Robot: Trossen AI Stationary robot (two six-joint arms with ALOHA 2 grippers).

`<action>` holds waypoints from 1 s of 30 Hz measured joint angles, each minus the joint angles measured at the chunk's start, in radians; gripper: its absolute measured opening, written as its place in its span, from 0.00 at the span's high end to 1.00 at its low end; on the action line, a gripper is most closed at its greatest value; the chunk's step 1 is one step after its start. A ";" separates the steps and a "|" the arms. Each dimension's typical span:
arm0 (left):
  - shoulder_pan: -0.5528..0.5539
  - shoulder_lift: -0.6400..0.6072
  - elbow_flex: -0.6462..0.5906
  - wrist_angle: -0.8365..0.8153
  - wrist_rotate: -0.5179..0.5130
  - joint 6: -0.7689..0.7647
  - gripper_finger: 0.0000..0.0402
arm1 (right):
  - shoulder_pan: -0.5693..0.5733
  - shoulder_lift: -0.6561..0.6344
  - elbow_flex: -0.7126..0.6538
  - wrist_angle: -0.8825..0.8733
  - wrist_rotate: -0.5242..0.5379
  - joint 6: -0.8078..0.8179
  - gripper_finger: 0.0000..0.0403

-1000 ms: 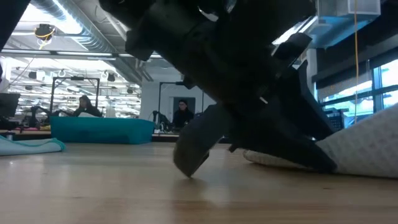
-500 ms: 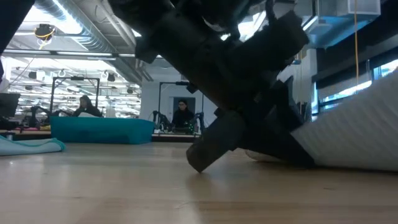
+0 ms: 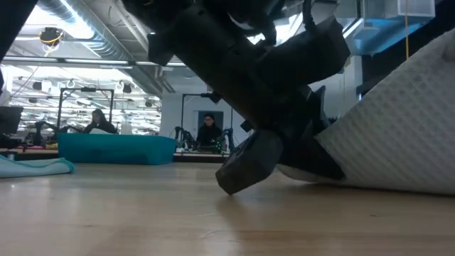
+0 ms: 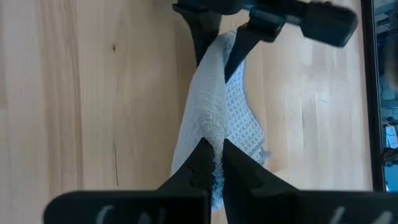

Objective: Fold microfiber towels
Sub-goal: Put the gray towel into the blue bin

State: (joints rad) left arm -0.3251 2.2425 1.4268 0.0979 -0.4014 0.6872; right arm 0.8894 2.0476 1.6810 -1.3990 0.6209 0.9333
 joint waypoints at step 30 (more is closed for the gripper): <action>-0.044 -0.424 -0.002 -1.005 -0.295 -0.752 1.00 | -0.261 0.000 -0.001 0.003 0.388 -0.391 0.96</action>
State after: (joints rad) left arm -0.3689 1.8187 1.4248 -0.9069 -0.6961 -0.0649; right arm 0.6289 2.0476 1.6802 -1.3957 1.0092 0.5421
